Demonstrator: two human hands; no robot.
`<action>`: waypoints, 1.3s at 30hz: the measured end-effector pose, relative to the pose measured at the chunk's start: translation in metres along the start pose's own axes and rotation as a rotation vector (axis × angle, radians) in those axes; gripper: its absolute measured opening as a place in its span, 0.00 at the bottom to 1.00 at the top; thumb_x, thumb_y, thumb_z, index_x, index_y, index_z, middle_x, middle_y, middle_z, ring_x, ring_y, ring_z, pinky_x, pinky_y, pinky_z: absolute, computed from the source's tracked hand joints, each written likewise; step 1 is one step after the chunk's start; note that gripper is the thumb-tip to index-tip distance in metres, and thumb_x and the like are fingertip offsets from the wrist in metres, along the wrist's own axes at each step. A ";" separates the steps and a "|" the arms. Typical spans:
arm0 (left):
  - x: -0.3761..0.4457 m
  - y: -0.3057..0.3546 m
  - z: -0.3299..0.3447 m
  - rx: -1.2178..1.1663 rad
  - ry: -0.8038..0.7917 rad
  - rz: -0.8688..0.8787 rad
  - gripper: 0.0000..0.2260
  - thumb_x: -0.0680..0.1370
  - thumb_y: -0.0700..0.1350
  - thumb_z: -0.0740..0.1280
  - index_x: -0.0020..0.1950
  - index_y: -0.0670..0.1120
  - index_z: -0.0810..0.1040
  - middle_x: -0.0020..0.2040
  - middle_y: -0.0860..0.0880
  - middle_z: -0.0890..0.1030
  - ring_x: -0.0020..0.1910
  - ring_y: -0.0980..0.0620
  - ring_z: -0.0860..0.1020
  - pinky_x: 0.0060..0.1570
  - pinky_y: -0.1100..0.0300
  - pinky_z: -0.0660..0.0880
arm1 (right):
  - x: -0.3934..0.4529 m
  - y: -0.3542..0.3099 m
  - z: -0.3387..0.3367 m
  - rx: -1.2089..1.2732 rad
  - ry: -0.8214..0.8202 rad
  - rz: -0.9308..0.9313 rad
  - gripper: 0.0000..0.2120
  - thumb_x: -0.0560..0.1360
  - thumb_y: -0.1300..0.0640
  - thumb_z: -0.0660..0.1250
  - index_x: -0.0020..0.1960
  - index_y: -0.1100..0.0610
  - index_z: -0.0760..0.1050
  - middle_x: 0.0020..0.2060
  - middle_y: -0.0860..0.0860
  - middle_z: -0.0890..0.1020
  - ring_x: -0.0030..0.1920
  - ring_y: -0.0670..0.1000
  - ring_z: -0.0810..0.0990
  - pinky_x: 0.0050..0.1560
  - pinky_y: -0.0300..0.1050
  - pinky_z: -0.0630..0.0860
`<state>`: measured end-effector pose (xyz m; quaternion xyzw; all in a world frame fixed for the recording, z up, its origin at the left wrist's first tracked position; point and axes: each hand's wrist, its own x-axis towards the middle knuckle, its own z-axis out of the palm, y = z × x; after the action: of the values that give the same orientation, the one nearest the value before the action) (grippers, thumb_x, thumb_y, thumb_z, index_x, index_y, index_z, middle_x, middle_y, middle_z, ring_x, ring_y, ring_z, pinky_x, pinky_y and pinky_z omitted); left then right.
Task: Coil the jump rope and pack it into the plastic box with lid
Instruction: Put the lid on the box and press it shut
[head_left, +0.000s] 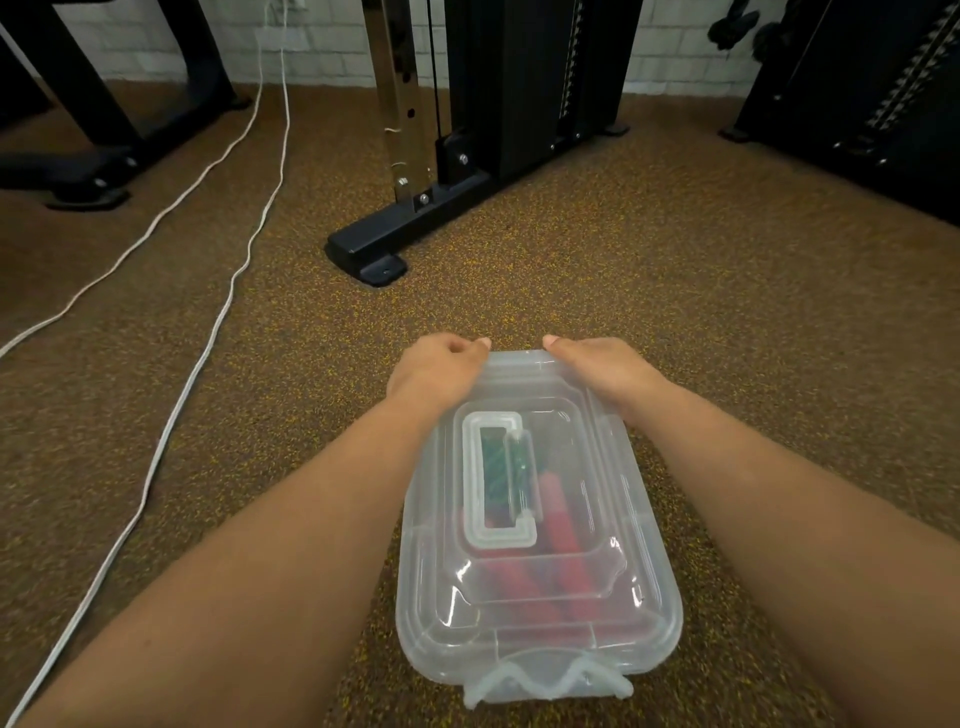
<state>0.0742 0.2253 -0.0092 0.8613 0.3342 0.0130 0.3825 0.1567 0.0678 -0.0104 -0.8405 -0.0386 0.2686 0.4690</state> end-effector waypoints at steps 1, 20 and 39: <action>0.000 0.001 0.001 0.071 -0.003 0.001 0.20 0.77 0.60 0.57 0.60 0.50 0.76 0.58 0.48 0.79 0.56 0.45 0.76 0.50 0.55 0.68 | 0.001 -0.001 0.000 -0.016 -0.007 0.015 0.34 0.69 0.35 0.66 0.66 0.55 0.74 0.62 0.54 0.78 0.59 0.58 0.78 0.64 0.56 0.73; 0.005 -0.014 0.002 -0.304 -0.125 0.068 0.19 0.68 0.59 0.72 0.56 0.54 0.78 0.56 0.50 0.79 0.55 0.49 0.78 0.61 0.50 0.73 | 0.015 0.016 -0.001 0.098 -0.205 -0.183 0.25 0.68 0.51 0.75 0.63 0.53 0.76 0.57 0.55 0.81 0.56 0.54 0.80 0.63 0.55 0.75; -0.075 -0.008 0.036 0.615 0.029 0.237 0.29 0.80 0.59 0.43 0.77 0.47 0.42 0.79 0.46 0.40 0.77 0.48 0.40 0.71 0.38 0.38 | -0.054 0.025 0.019 -0.662 0.118 -0.393 0.29 0.80 0.49 0.55 0.77 0.54 0.49 0.78 0.55 0.48 0.77 0.58 0.48 0.75 0.54 0.51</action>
<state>0.0215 0.1622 -0.0223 0.9691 0.2251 -0.0320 0.0953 0.0969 0.0514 -0.0168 -0.9369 -0.2563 0.0980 0.2164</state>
